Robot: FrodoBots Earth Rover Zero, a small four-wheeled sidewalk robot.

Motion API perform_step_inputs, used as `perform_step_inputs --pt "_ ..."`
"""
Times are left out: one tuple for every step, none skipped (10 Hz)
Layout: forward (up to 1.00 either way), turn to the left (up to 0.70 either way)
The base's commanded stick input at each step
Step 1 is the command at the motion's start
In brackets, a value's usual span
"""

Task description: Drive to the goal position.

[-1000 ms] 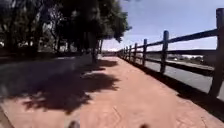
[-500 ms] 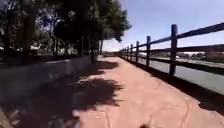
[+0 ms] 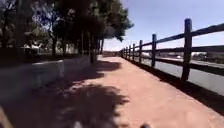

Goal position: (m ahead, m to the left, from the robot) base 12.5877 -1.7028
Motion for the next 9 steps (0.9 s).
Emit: perform_step_inputs --pt "1.00 0.00" --pt "1.00 -0.23" --pt "1.00 -0.38" --pt "1.00 -0.40" --pt "1.00 -0.34" --pt "1.00 -0.23" --pt "1.00 0.00" --pt "1.00 0.00" --pt "1.00 0.00"
